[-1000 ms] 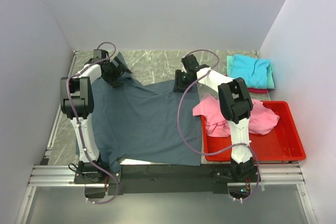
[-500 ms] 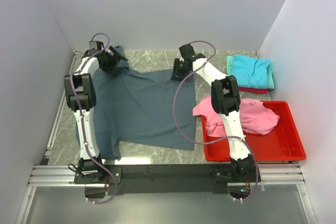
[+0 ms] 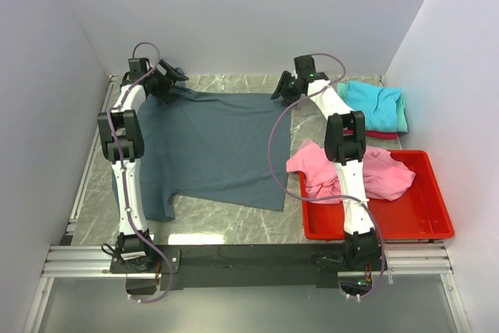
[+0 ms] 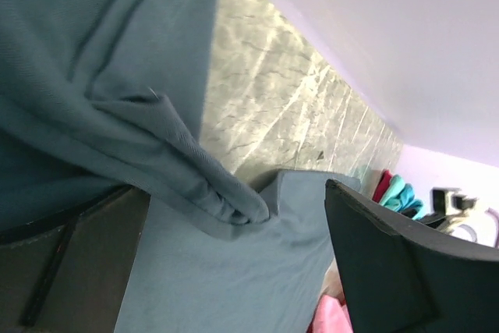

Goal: Fold and stack the t-shirts
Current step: Flatten the tshirt out

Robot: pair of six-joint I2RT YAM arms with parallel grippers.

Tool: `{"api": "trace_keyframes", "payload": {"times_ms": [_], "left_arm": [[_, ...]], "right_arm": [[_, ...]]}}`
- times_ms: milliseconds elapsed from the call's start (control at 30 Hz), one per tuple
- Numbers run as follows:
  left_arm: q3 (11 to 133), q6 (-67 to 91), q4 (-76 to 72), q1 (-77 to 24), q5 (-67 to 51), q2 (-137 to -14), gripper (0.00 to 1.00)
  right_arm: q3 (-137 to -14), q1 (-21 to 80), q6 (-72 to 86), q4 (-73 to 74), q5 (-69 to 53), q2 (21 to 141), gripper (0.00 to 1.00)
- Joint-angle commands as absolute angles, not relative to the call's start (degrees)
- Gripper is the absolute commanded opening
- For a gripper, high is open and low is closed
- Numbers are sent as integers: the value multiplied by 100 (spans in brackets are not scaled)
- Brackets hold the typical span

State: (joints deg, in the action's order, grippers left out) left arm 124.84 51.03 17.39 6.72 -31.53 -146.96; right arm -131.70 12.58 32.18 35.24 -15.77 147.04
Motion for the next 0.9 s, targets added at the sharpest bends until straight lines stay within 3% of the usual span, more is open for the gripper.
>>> {"api": "trace_keyframes", "payload": {"times_ms": [0, 167, 467, 600, 867], "left_arm": [[12516, 4711, 1222, 528, -3410, -14424, 99], [12112, 4580, 1099, 431, -3192, -13512, 99], [10171, 3675, 2091, 44, -2031, -11778, 99], [8898, 3586, 2188, 35, -1925, -11304, 99], [7735, 3489, 2259, -176, -1969, -10986, 99]], "right_arm": [[-13360, 1248, 2998, 2550, -2188, 14485, 59], [-12912, 1248, 2708, 2084, -2145, 13609, 61], [-10698, 1669, 1926, 2679, -1547, 11867, 61], [-9653, 2056, 1732, 2839, -1319, 11497, 61], [-8640, 2478, 1951, 2664, -1072, 11381, 60]]}}
